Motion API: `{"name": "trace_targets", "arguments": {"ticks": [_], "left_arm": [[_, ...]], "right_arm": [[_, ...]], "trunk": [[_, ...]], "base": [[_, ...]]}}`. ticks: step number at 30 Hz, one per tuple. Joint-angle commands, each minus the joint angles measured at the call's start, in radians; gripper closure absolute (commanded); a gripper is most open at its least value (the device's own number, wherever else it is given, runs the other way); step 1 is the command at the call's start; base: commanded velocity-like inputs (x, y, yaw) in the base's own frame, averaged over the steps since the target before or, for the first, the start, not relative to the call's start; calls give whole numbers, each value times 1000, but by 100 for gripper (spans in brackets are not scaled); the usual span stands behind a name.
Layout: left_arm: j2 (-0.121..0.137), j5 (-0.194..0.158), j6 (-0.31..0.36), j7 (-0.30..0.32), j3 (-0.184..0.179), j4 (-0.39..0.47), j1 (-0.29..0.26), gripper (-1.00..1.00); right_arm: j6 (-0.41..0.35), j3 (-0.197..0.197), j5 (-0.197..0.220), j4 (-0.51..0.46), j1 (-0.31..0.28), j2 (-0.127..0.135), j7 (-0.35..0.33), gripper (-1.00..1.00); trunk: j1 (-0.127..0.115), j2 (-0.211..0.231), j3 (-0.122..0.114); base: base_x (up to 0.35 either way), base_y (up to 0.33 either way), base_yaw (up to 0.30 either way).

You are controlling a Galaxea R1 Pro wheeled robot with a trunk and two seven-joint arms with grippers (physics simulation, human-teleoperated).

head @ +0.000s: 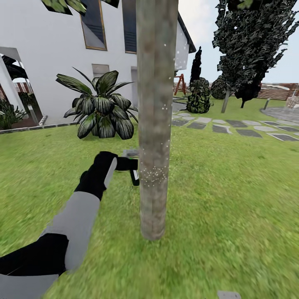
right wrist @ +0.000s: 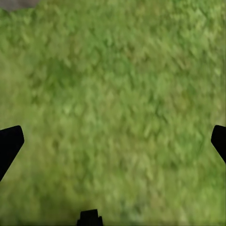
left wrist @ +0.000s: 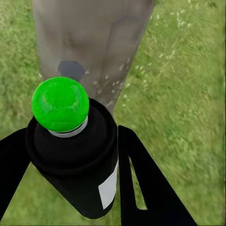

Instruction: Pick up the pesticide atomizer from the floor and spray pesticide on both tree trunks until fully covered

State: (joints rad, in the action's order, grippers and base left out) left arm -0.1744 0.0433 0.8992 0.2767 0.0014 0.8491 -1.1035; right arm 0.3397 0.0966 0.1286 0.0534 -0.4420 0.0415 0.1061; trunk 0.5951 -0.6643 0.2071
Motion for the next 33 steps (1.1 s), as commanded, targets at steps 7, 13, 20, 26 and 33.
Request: {"name": "trace_targets", "arguments": {"ticks": [7, 13, 20, 26, 33], "left_arm": [[0, -54, 86, 6, 0, -3, -171, 100], [0, -57, 96, 7, 0, -39, -315, 100], [0, -58, 98, 7, 0, -243, -541, 100], [0, -70, 98, 7, 0, -330, -679, 100], [0, -79, 98, 7, 2, -354, -783, 100]], "right_arm": [[7, 9, 10, 4, 1, 0, 0, -100], [7, 9, 10, 3, 3, 0, 0, -100], [7, 9, 9, 4, 3, -1, 0, -100], [7, 8, 9, 3, 3, 0, 0, -100], [7, 9, 10, 3, 3, 0, 0, -100]], "trunk": [[0, -1, 2], [0, -1, 2], [0, -1, 2], [0, -1, 2], [0, -1, 2]], "base": [[0, 0, 0], [0, 0, 0], [0, 0, 0], [0, 0, 0], [0, 0, 0]]}}
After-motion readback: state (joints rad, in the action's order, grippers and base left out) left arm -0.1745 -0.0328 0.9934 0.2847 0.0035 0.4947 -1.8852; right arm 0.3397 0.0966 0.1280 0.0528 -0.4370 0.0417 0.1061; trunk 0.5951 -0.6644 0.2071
